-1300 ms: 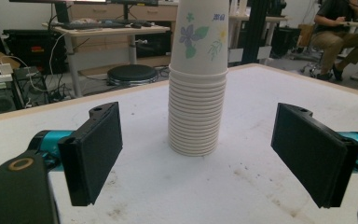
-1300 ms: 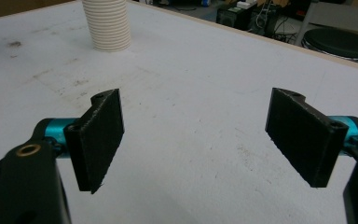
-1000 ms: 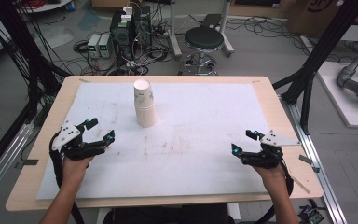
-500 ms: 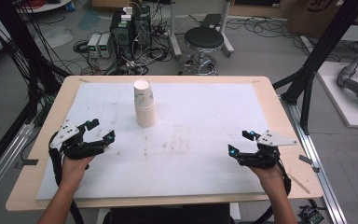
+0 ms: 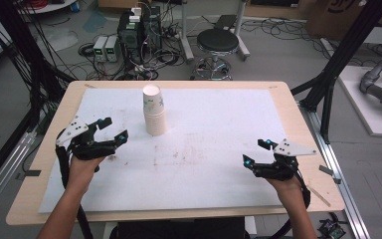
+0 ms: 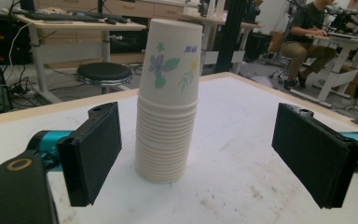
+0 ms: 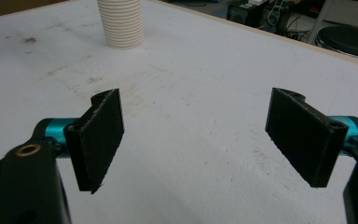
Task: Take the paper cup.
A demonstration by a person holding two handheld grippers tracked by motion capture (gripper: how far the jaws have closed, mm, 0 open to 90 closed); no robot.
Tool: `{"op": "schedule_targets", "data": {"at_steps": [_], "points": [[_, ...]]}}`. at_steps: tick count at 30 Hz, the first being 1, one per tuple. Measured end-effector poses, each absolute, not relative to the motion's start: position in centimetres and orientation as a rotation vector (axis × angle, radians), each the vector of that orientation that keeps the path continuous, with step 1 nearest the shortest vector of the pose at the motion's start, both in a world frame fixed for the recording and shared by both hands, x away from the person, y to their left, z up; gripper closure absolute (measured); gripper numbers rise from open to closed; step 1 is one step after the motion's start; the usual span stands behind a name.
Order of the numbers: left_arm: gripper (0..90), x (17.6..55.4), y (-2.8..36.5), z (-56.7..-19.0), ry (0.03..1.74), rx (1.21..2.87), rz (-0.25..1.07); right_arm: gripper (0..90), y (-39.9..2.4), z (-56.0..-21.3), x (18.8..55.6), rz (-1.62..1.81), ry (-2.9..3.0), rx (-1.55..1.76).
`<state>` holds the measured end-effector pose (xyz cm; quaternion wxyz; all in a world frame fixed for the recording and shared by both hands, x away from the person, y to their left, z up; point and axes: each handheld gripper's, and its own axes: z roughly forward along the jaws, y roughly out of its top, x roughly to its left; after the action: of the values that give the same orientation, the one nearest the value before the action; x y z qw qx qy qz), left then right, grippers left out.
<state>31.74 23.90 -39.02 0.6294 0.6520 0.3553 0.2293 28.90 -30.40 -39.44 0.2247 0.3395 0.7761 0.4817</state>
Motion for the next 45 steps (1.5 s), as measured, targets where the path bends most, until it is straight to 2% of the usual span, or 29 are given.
{"op": "schedule_targets", "data": {"at_steps": [22, 45], "points": [[15.6, 37.3, 19.8, -33.5, 0.775, 1.604, 0.533, 19.5, -30.4, -39.3, 28.8, 1.335, 2.144, 0.919], [15.9, 43.2, 16.5, -32.3, 0.858, 1.714, 0.541, 19.5, -30.5, -39.1, 28.8, 1.351, 2.143, 0.906]]}}
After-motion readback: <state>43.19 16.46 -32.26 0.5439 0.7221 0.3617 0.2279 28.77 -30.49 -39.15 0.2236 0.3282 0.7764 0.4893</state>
